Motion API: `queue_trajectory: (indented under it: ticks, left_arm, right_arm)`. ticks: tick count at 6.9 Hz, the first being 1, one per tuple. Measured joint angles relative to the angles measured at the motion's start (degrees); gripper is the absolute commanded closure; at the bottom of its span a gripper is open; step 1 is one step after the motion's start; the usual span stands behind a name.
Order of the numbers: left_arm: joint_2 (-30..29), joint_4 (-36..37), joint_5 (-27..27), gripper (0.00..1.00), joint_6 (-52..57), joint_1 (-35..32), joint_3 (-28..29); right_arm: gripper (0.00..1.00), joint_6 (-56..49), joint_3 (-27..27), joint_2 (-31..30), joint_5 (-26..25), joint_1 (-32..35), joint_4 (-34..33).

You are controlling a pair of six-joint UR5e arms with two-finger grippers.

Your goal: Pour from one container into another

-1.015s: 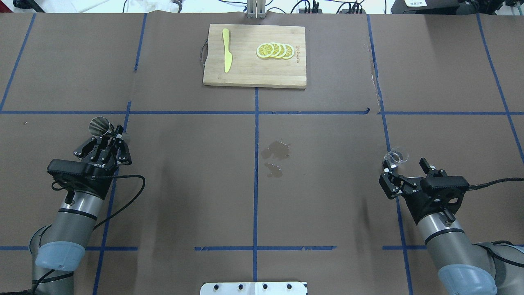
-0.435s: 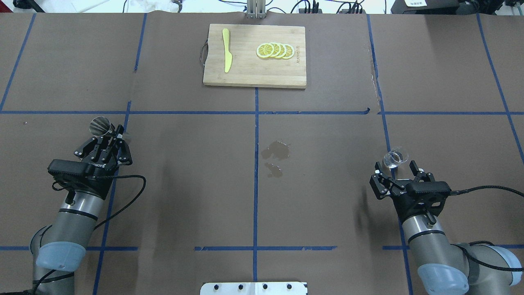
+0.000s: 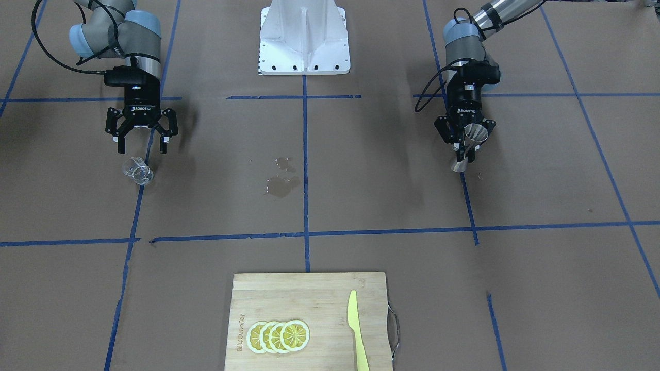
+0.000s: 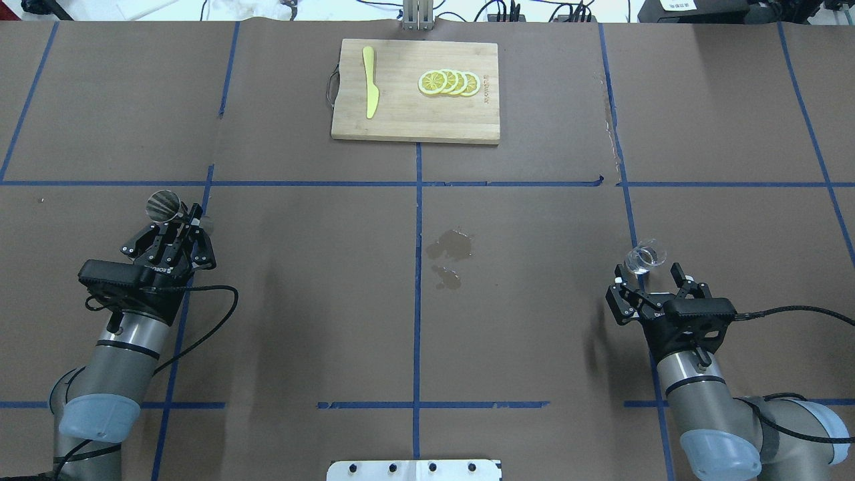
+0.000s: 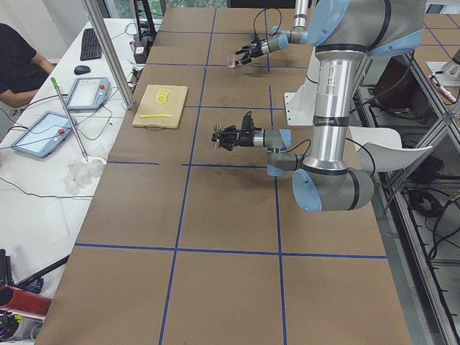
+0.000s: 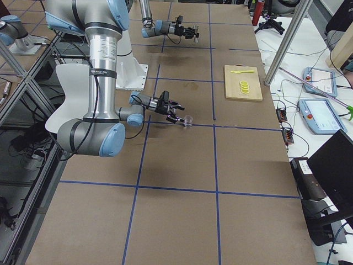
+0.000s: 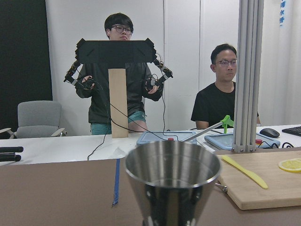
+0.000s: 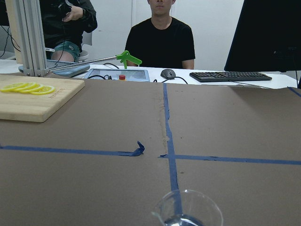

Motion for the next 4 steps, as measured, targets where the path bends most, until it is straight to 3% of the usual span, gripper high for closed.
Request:
queue_trajectory:
  ticks: [4]
  left_arm:
    - [0.0, 0.0, 0.1, 1.00, 0.0, 0.0, -0.2]
  right_arm:
    - [0.01, 0.9, -2.9, 1.8, 0.0, 0.2, 0.0]
